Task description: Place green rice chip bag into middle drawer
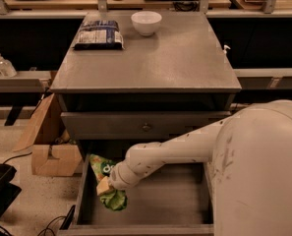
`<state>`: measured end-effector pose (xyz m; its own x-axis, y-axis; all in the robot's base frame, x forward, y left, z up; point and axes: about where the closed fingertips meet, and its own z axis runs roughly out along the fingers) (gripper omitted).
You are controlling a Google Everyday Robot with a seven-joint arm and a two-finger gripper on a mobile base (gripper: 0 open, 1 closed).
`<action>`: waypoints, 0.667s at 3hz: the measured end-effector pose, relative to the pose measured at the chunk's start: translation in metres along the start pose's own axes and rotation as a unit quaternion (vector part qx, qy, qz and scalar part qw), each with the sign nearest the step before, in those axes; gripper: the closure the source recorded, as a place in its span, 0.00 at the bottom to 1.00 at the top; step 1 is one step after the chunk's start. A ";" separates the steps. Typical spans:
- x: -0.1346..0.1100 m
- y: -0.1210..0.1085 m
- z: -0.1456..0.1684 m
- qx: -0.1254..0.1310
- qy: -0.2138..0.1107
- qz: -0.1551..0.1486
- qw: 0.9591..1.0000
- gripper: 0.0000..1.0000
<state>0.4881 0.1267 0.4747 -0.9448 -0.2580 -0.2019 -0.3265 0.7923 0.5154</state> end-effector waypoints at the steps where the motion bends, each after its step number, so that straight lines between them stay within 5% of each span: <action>1: 0.001 0.001 0.001 0.000 0.001 0.000 1.000 0.12; 2: 0.001 0.001 0.002 -0.001 0.002 -0.001 1.000 0.00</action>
Offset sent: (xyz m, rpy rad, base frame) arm -0.0008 0.0007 -0.0006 -0.0001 0.0015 0.0019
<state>0.4865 0.1281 0.4735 -0.9444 -0.2615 -0.1991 -0.3279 0.7912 0.5162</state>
